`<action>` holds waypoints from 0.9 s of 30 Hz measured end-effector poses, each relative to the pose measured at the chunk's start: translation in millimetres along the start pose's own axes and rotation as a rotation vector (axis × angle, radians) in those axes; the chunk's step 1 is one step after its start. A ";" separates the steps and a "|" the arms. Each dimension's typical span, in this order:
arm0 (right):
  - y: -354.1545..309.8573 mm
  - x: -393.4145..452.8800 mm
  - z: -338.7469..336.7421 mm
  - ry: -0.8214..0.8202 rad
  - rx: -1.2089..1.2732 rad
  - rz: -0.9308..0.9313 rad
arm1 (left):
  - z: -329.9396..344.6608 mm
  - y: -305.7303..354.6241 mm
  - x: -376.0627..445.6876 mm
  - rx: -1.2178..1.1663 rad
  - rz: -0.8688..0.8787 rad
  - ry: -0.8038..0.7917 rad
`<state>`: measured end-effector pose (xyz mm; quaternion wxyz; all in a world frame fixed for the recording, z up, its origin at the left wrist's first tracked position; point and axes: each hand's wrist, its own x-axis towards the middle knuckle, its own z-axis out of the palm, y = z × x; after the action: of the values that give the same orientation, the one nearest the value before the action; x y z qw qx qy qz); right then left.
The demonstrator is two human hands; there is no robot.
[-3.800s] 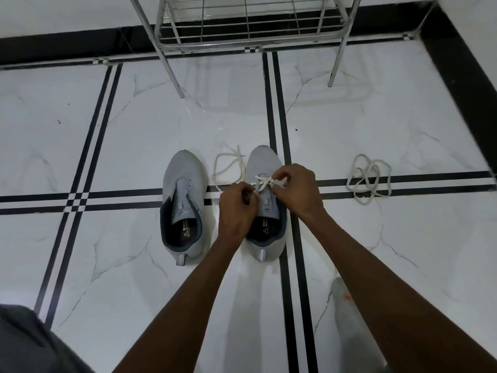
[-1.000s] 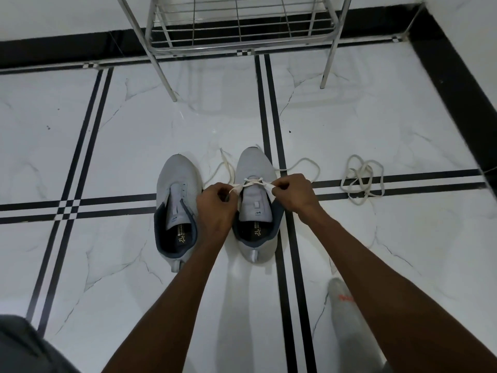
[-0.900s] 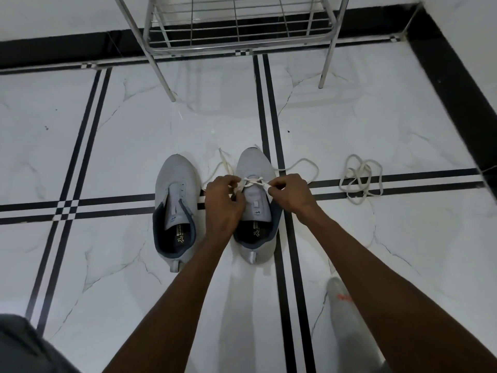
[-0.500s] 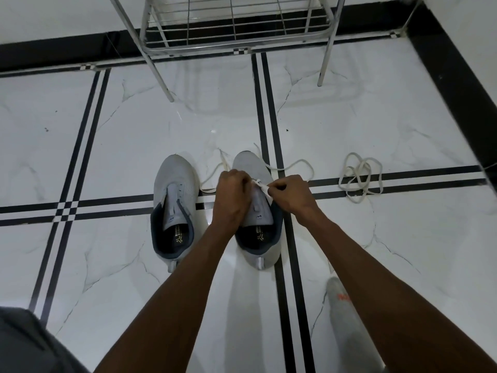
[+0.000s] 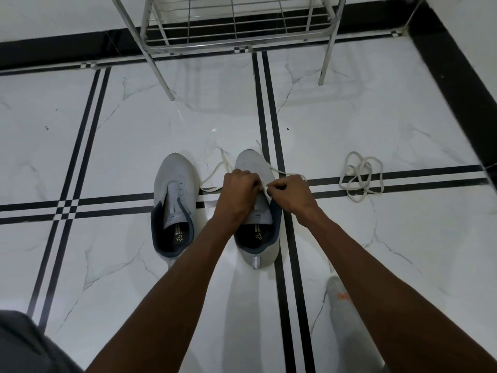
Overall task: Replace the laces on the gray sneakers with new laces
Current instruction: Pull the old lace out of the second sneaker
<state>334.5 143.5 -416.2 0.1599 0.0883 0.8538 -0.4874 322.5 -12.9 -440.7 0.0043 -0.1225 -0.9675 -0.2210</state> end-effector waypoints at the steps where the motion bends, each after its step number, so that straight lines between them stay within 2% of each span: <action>1: 0.2 -0.2 0.0 0.002 0.009 0.000 | -1.0 1.7 0.7 0.039 0.008 -0.025; 3: 0.1 0.9 -0.3 0.013 0.015 0.008 | -3.8 -0.8 2.2 0.062 -0.026 0.032; 7: 0.4 4.1 -2.0 0.023 -0.005 0.027 | -24.2 -28.9 -3.4 -0.285 -0.588 0.461; 8: 0.7 3.9 -1.8 0.021 -0.007 0.025 | -28.1 -31.8 -6.2 -0.302 -0.623 0.499; 10: -0.6 3.2 -1.3 0.021 -0.006 0.018 | -31.5 -23.5 -8.1 -0.259 -0.457 0.482; 11: -1.3 3.3 -0.5 0.017 -0.004 0.010 | -31.0 -15.5 -7.3 -0.254 -0.331 0.423; 13: -3.4 2.6 1.2 0.010 -0.030 -0.016 | -23.9 -4.6 -4.9 -0.200 -0.138 0.204; 15: -5.0 2.3 1.7 0.006 -0.056 -0.027 | -11.3 -1.5 -3.4 -0.128 -0.077 0.015; 16: -5.2 2.5 2.0 0.002 -0.051 -0.028 | -7.9 -1.2 -3.4 -0.113 -0.078 -0.004; 19: -2.2 2.2 1.9 -0.001 -0.034 -0.022 | -5.9 -5.7 -3.9 -0.139 -0.111 0.102; 20: -1.5 2.2 1.1 0.004 -0.031 -0.015 | -9.4 -7.4 -5.7 -0.184 -0.211 0.189; 23: -0.6 2.9 -0.7 0.024 -0.040 -0.005 | -26.8 -31.1 -9.0 -0.364 -0.700 0.507; 24: -1.2 2.0 -0.6 0.026 -0.043 -0.004 | -30.5 -37.4 -13.2 -0.348 -0.748 0.540; 25: -1.6 1.6 -0.3 0.029 -0.045 -0.005 | -33.0 -37.7 -17.2 -0.290 -0.684 0.546; 27: -2.7 1.8 1.6 0.032 -0.044 -0.008 | -33.8 -24.8 -20.3 -0.225 -0.385 0.474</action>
<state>332.3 140.8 -415.4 0.1464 0.0892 0.8670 -0.4679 334.7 -53.8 -422.0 0.1740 0.1181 -0.9145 -0.3457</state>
